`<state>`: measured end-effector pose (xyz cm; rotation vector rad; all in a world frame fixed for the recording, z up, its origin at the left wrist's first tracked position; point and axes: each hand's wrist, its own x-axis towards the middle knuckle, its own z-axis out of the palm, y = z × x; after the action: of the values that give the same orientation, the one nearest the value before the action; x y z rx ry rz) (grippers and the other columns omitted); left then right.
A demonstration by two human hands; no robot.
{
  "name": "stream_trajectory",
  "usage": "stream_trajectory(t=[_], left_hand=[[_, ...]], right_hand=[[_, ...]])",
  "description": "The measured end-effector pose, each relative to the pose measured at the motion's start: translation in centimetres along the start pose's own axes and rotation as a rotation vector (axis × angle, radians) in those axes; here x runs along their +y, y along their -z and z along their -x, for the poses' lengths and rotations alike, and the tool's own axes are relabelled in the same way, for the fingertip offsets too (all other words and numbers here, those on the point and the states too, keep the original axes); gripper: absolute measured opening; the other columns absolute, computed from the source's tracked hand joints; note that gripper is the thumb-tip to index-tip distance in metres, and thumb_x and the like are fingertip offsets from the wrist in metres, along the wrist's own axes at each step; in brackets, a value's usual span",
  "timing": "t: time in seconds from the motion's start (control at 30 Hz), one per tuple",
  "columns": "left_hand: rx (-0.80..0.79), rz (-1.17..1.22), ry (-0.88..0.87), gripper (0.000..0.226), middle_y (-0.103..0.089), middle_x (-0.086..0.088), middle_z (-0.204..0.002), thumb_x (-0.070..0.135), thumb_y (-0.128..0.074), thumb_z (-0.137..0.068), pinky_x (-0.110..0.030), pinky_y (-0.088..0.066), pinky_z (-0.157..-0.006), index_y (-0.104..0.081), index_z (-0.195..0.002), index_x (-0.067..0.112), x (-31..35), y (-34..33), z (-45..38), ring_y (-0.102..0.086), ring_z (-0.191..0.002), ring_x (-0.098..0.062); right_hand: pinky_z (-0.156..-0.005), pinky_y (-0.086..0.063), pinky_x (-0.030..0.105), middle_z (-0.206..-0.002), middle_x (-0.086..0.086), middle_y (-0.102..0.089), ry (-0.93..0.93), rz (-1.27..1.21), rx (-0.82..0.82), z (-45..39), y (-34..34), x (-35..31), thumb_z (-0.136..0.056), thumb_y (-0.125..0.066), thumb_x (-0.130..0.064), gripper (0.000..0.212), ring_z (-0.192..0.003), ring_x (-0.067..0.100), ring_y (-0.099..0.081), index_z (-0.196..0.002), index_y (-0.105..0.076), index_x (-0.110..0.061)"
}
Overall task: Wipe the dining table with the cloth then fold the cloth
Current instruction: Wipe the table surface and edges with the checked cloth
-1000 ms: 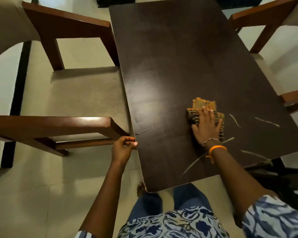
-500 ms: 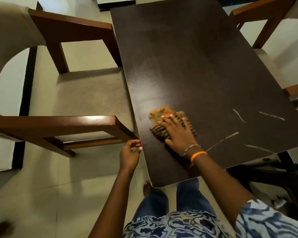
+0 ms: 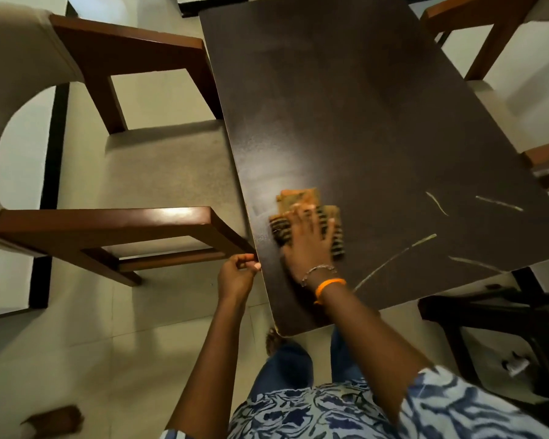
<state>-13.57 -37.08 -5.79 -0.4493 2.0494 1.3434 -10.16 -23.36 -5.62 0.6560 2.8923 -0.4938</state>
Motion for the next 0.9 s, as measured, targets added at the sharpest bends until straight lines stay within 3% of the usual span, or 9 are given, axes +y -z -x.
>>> stream_trajectory(t=[0.13,0.27,0.37,0.53,0.67,0.77,0.83,0.9], left_hand=[[0.244,-0.123,-0.107,0.041,-0.059,-0.007,-0.123,0.011,-0.069,-0.08,-0.035,-0.047,-0.091,-0.056,-0.119,0.014,0.0,-0.5,0.7,-0.056,-0.113,-0.025],[0.328,-0.339,-0.331,0.048,-0.045,-0.006,-0.134,0.013,-0.065,-0.082,-0.038,-0.038,-0.102,-0.05,-0.127,0.017,0.9,-2.7,2.4,-0.04,-0.126,-0.026],[0.265,-0.493,-0.452,0.048,-0.044,-0.004,-0.137,0.016,-0.064,-0.084,-0.04,-0.036,-0.108,-0.048,-0.129,0.02,1.8,-4.5,3.3,-0.034,-0.132,-0.024],[0.131,-0.653,-0.587,0.048,-0.048,-0.004,-0.136,0.02,-0.065,-0.084,-0.045,-0.02,-0.118,-0.049,-0.129,0.019,2.8,-6.6,3.6,-0.027,-0.139,-0.025],[0.083,-0.68,-0.605,0.046,-0.045,-0.001,-0.14,0.018,-0.061,-0.087,-0.04,-0.006,-0.12,-0.047,-0.131,0.02,3.7,-7.6,3.7,-0.017,-0.145,-0.022],[0.055,-0.588,-0.627,0.043,-0.049,-0.003,-0.136,0.002,-0.055,-0.087,-0.044,-0.015,-0.12,-0.05,-0.127,0.018,4.4,-9.2,3.7,-0.028,-0.14,-0.023],[0.035,-0.499,-0.638,0.046,-0.053,-0.003,-0.127,-0.008,-0.049,-0.083,-0.04,-0.034,-0.111,-0.053,-0.122,0.016,4.8,-10.5,3.9,-0.042,-0.128,-0.021],[0.027,-0.482,-0.62,0.045,-0.054,-0.004,-0.121,-0.009,-0.045,-0.081,-0.032,-0.044,-0.096,-0.054,-0.118,0.013,5.6,-12.0,4.4,-0.048,-0.118,-0.019]], right_hand=[[-0.11,0.015,0.056,-0.157,-0.001,-0.013,0.286,0.005,-0.063,1.6,-1.7,-3.2,-0.089,-0.049,-0.033,0.064,-0.146,0.022,0.002,-0.146,-0.023,-0.021],[-0.114,0.003,0.055,-0.156,-0.002,-0.019,0.368,0.041,-0.041,0.6,-0.7,2.5,-0.081,-0.048,-0.032,0.066,-0.145,0.021,-0.008,-0.144,-0.029,-0.023],[-0.114,-0.004,0.056,-0.153,0.0,-0.027,0.183,0.047,0.051,-0.5,1.6,8.7,-0.075,-0.04,-0.032,0.066,-0.144,0.023,-0.014,-0.14,-0.036,-0.022],[-0.113,-0.002,0.056,-0.156,0.0,-0.018,-0.18,0.02,0.109,-1.8,6.0,19.6,-0.085,-0.053,-0.021,0.063,-0.145,0.022,-0.006,-0.143,-0.028,-0.022],[-0.113,0.001,0.058,-0.157,-0.001,-0.015,-0.423,-0.039,0.129,-2.8,7.2,21.1,-0.087,-0.05,-0.022,0.062,-0.145,0.021,-0.003,-0.144,-0.026,-0.022],[-0.112,0.003,0.06,-0.157,0.0,-0.011,-0.452,-0.054,0.148,-2.8,6.1,17.2,-0.087,-0.05,-0.024,0.064,-0.145,0.022,-0.001,-0.145,-0.024,-0.021],[-0.111,0.007,0.059,-0.158,-0.001,-0.006,-0.251,-0.031,0.084,-2.0,4.4,13.6,-0.088,-0.048,-0.027,0.066,-0.146,0.022,0.003,-0.147,-0.019,-0.024],[-0.111,0.007,0.057,-0.158,-0.001,-0.01,-0.032,-0.035,0.007,-1.0,3.2,11.0,-0.087,-0.041,-0.034,0.062,-0.146,0.022,0.002,-0.146,-0.023,-0.024]])
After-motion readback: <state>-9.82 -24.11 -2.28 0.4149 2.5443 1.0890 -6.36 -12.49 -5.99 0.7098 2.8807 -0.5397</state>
